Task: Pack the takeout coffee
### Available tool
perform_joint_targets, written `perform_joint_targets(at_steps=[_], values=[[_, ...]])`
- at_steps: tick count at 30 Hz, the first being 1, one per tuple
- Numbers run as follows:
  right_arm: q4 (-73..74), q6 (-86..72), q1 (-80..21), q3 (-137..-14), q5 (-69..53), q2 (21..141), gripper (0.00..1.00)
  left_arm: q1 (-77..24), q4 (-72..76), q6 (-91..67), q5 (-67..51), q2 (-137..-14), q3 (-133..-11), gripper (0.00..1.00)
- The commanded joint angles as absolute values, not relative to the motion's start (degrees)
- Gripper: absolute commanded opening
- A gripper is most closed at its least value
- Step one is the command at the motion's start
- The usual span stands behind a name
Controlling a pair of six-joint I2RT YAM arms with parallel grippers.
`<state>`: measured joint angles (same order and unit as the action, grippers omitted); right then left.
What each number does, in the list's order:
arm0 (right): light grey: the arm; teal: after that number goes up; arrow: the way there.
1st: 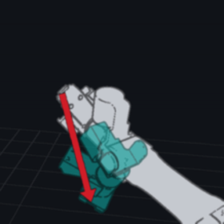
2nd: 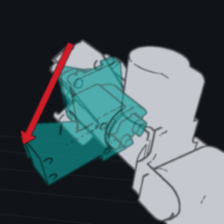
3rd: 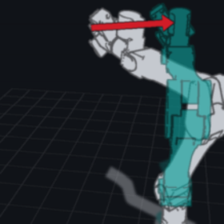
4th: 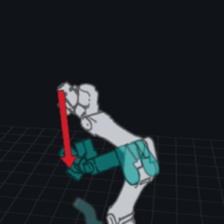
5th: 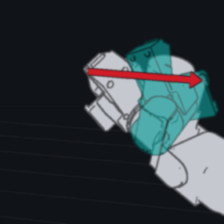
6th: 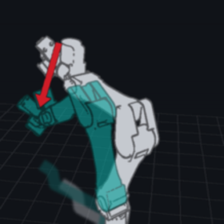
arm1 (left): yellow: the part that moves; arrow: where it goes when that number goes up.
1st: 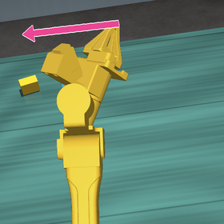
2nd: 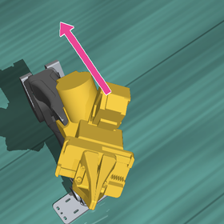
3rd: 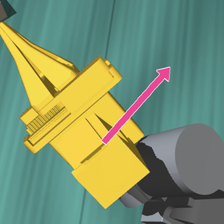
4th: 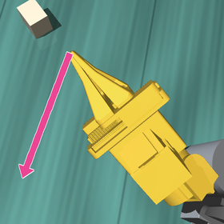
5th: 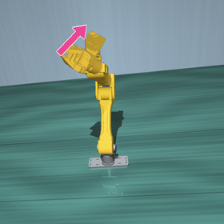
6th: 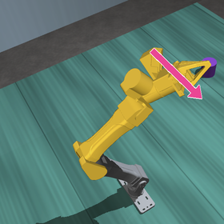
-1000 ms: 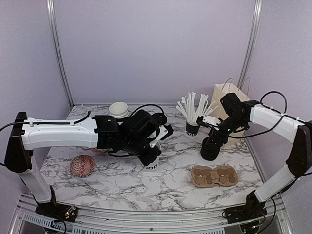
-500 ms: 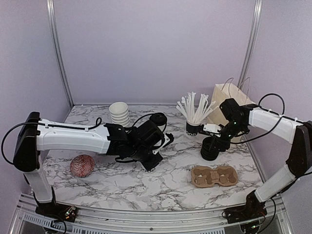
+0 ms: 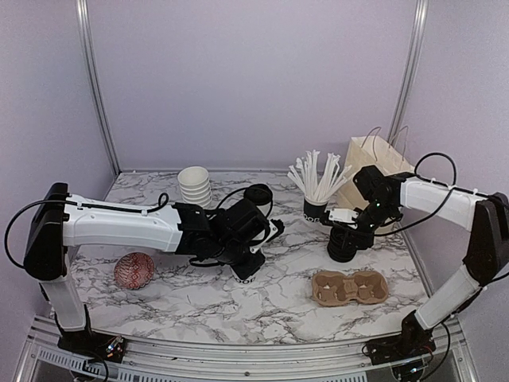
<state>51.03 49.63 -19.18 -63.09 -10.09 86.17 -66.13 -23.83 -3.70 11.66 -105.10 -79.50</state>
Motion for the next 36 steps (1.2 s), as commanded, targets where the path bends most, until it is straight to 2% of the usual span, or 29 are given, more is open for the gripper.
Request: perform_joint_targets(at_steps=[1, 4, 12, 19, 26, 31, 36], values=[[50.9, 49.7, -20.5, -64.7, -9.5, 87.6, 0.37, -66.5, -23.6, -3.7, 12.9, -104.0, -79.3, 0.36], [51.0, 49.7, -21.0, -65.2, -9.3, 88.3, 0.32, -66.5, -23.6, -4.1, 13.2, -102.5, -79.4, 0.41], [51.9, 48.6, -21.5, -66.9, -9.2, 89.6, 0.15, -66.5, -23.6, -4.5, 14.3, -98.9, -79.5, 0.42], [53.2, 47.7, -21.5, -68.2, -9.9, 89.2, 0.07, -66.6, -23.6, -4.8, 14.2, -97.8, -79.7, 0.42], [56.4, 46.3, -21.6, -71.9, -14.4, 88.6, 0.05, -66.6, -23.4, -4.6, 16.3, -96.2, -80.3, 0.44], [59.8, 46.0, -21.6, -78.6, -29.0, 86.6, 0.05, -66.6, -17.6, -2.5, 21.5, -91.9, -77.9, 0.61], [60.4, 46.8, -22.1, -85.4, -50.6, 86.1, 0.05, -66.5, 10.6, 7.1, 22.3, -82.4, -62.4, 0.79]])
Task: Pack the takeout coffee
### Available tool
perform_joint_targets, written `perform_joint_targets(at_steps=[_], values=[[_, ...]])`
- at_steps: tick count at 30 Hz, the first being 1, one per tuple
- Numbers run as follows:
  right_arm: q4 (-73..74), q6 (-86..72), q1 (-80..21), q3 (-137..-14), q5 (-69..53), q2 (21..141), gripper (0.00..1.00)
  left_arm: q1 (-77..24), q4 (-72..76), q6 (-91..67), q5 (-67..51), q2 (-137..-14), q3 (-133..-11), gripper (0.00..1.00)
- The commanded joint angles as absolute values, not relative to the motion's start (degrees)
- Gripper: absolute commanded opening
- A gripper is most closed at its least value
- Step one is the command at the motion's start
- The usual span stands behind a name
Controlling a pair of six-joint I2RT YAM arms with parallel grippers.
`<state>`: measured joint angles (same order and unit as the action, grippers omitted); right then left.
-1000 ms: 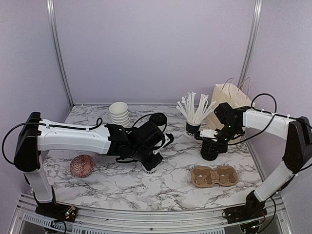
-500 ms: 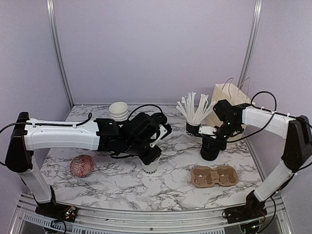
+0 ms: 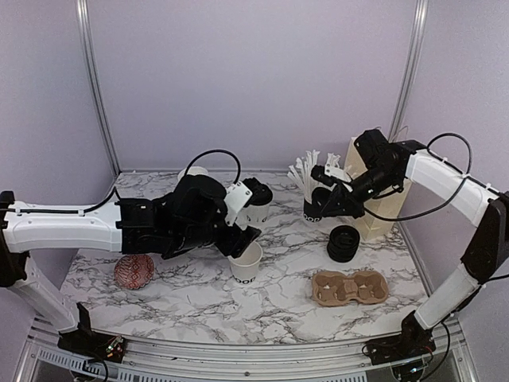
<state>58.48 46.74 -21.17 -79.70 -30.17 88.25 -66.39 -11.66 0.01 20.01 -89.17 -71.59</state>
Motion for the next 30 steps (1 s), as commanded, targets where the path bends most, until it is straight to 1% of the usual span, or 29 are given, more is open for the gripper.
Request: perform_joint_targets(at_steps=[1, 4, 5, 6, 8, 11, 15, 23, 30], values=[[60.4, 46.9, -22.3, -86.8, -54.4, 86.2, 0.05, -66.4, 16.9, 8.4, 21.0, -81.0, -59.7, 0.82], [59.8, 47.1, -23.2, -90.8, -63.9, 87.0, 0.06, -66.2, 26.9, 11.8, 17.2, -80.7, -58.0, 0.85], [59.4, 46.8, -23.5, -92.6, -66.7, 87.4, 0.06, -66.2, 28.6, 12.7, 16.2, -81.4, -58.5, 0.88], [59.2, 46.2, -23.9, -94.0, -69.5, 87.8, 0.06, -66.2, 31.4, 13.3, 15.7, -82.1, -58.9, 0.97], [58.3, 44.8, -24.3, -96.3, -74.6, 88.5, 0.06, -66.2, 36.2, 14.3, 14.0, -83.3, -59.0, 0.99], [55.8, 41.3, -25.1, -97.9, -79.9, 89.2, 0.06, -66.2, 42.7, 15.8, 11.6, -85.1, -59.4, 0.98], [54.6, 39.4, -26.4, -98.1, -82.9, 89.5, 0.07, -66.2, 48.3, 16.9, 10.6, -87.7, -61.1, 0.96], [50.7, 35.3, -26.9, -95.2, -84.8, 88.1, 0.08, -66.0, 51.4, 16.5, 7.9, -92.2, -65.3, 0.94], [49.3, 33.8, -27.0, -94.2, -85.1, 87.6, 0.09, -65.7, 52.2, 15.7, 5.5, -93.8, -66.7, 0.89]])
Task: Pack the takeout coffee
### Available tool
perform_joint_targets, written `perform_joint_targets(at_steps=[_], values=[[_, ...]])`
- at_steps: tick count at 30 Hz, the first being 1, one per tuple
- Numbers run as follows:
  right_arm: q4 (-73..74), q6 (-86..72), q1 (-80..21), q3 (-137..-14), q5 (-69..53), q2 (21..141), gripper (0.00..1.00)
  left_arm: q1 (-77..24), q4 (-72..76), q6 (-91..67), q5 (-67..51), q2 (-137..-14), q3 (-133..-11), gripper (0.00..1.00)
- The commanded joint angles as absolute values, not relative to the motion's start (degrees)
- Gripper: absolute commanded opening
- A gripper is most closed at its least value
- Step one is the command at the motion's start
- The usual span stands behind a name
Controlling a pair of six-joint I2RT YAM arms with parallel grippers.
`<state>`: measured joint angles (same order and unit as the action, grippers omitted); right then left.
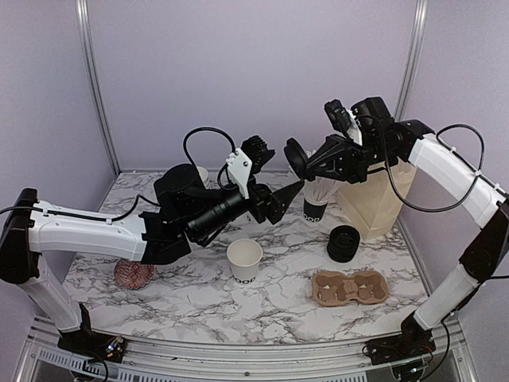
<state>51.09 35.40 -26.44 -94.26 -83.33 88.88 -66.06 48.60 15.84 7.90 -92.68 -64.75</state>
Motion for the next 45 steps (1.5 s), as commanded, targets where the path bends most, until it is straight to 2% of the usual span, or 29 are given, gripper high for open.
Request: perform_joint_targets(at_steps=[1, 20, 36, 41, 45], values=[[49.2, 33.7, -27.0, -94.2, -85.2, 87.7, 0.09, -65.5, 52.2, 15.5, 4.9, -94.0, -66.8, 0.88], [49.0, 32.8, -27.5, -93.3, -84.7, 87.1, 0.10, -64.5, 53.9, 13.7, 5.4, -97.1, -69.4, 0.90], [48.6, 32.3, -27.4, -92.5, -84.4, 87.2, 0.12, -63.6, 53.8, 12.6, 0.8, -98.0, -70.0, 0.77], [48.4, 31.8, -27.4, -92.9, -82.7, 87.0, 0.21, -63.5, 53.3, 11.8, 0.7, -97.4, -69.2, 0.75], [50.1, 32.5, -26.7, -95.1, -75.2, 86.5, 0.37, -63.5, 49.9, 11.3, 1.0, -94.9, -67.5, 0.74]])
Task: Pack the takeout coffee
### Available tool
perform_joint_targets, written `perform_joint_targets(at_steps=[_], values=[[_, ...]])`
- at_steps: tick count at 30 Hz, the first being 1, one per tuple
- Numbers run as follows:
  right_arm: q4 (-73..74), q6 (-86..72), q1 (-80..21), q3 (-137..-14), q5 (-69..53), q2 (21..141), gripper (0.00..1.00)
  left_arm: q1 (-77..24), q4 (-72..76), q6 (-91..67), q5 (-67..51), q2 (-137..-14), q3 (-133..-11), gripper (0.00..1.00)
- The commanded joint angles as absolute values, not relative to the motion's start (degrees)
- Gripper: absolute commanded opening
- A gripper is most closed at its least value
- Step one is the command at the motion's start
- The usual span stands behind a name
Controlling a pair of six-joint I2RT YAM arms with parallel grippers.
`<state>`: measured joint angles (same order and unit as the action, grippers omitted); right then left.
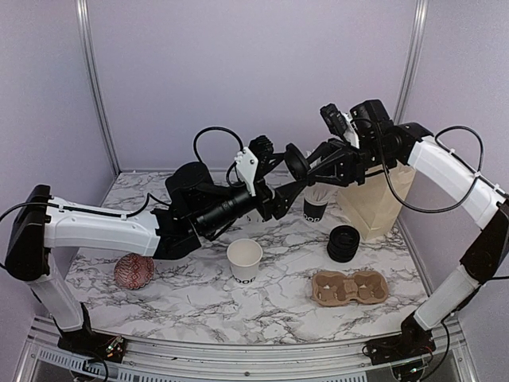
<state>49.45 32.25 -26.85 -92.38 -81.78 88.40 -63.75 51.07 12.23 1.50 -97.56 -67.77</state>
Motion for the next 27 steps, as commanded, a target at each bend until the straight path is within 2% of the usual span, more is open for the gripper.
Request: perform_joint_targets(at_steps=[1, 6, 9, 16, 21, 27], values=[[51.0, 33.3, -25.8, -96.1, -73.3, 86.3, 0.40, -63.5, 48.1, 11.1, 1.2, -93.8, -66.8, 0.74], [51.6, 36.7, -19.1, -95.0, -70.8, 83.3, 0.57, -63.5, 30.2, 9.6, 4.0, -86.4, -65.1, 0.73], [45.4, 36.6, -18.8, -87.2, -61.3, 80.7, 0.59, -63.5, 14.4, 7.2, 4.6, -82.9, -67.0, 0.72], [36.7, 36.1, -21.1, -76.0, -46.7, 83.5, 0.54, -63.5, -18.5, 3.8, 4.2, -82.2, -74.5, 0.71], [33.3, 35.9, -27.8, -71.8, -38.2, 88.3, 0.50, -63.5, -33.4, 4.2, 4.0, -85.6, -79.9, 0.72], [34.8, 32.6, -30.6, -74.2, -39.5, 98.2, 0.43, -63.2, -41.2, 5.1, 5.5, -90.9, -84.3, 0.72]])
